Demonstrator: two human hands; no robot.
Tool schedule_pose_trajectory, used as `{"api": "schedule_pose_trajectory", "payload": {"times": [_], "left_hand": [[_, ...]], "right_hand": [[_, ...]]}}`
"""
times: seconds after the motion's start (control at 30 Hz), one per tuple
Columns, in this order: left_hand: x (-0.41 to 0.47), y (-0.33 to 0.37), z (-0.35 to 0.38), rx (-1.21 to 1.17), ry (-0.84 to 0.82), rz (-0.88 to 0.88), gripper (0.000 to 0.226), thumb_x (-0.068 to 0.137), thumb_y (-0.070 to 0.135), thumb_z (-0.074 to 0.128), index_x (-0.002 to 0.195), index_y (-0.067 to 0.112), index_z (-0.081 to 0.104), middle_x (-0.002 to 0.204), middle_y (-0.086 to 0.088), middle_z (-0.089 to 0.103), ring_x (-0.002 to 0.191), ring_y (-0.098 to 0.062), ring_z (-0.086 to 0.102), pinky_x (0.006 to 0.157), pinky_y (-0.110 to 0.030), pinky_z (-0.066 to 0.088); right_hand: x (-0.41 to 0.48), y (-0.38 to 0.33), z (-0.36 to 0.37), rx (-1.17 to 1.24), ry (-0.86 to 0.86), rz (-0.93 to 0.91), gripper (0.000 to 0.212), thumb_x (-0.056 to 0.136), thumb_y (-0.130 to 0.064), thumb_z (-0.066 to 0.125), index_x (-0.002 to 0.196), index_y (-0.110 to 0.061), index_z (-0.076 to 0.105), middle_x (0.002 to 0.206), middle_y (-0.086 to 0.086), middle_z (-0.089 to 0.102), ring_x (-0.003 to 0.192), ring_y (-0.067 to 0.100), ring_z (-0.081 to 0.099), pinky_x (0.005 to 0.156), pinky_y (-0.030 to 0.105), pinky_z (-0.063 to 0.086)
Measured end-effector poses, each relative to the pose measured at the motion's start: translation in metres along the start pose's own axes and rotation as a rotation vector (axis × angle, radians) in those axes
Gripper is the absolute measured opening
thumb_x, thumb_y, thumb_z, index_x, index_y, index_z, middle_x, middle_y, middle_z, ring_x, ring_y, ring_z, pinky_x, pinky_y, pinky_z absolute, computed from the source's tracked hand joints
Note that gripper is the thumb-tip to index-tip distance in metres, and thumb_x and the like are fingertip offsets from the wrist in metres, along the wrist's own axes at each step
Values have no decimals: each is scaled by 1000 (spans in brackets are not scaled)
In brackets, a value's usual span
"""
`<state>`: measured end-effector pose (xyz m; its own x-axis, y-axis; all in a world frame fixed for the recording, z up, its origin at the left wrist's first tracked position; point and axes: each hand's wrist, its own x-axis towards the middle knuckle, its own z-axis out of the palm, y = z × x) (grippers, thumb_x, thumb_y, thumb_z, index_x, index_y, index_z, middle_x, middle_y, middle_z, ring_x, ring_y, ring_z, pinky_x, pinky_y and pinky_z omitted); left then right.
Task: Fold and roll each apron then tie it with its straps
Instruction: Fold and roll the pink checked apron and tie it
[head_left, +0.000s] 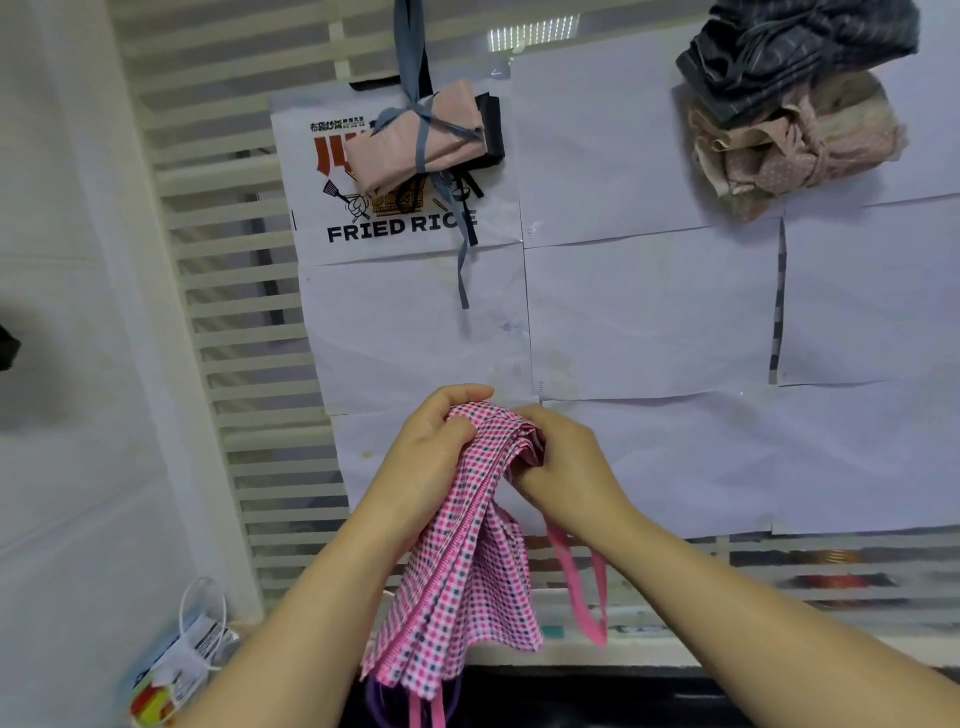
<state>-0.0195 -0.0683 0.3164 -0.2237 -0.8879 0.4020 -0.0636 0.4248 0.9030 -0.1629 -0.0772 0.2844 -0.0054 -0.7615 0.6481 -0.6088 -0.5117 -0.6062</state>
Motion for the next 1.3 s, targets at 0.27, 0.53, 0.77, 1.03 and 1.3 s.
{"api": "schedule_pose_trajectory", "payload": {"times": [0.27, 0.53, 0.77, 1.03, 1.3], "left_hand": [[7, -23, 0, 92, 128, 47, 14, 95, 39, 49, 108, 39, 56, 105, 11, 66, 87, 4, 64, 68, -10, 45], [4, -44, 12, 99, 242, 77, 27, 89, 39, 58, 113, 28, 52, 103, 4, 65, 84, -1, 65, 68, -10, 48], [2, -42, 20, 103, 352, 191, 22, 85, 29, 68, 98, 36, 52, 96, 13, 63, 80, 7, 61, 69, -6, 45], [8, -51, 25, 131, 379, 141, 27, 83, 37, 68, 104, 33, 51, 110, 5, 59, 100, -10, 60, 87, -24, 48], [-4, -66, 26, 161, 156, -14, 49, 80, 45, 67, 120, 24, 49, 116, 9, 58, 97, 1, 60, 76, -9, 47]], "right_hand": [[10, 2, -12, 365, -419, 391, 18, 87, -9, 63, 95, 6, 68, 94, 17, 73, 85, 27, 69, 90, 43, 53], [0, 1, 2, 621, -269, 616, 40, 92, -24, 60, 102, 15, 63, 100, 27, 69, 93, 40, 66, 92, 50, 49], [-1, -4, 4, 585, -363, 578, 34, 93, -31, 52, 85, -1, 65, 78, 17, 66, 68, 27, 58, 68, 38, 47], [-3, 9, 3, 638, -458, 605, 31, 96, -25, 46, 86, -1, 62, 72, 11, 63, 57, 19, 56, 61, 30, 45], [3, 19, -3, 865, -371, 654, 36, 101, -28, 40, 86, -5, 63, 65, 5, 70, 52, 14, 65, 48, 23, 54]]}}
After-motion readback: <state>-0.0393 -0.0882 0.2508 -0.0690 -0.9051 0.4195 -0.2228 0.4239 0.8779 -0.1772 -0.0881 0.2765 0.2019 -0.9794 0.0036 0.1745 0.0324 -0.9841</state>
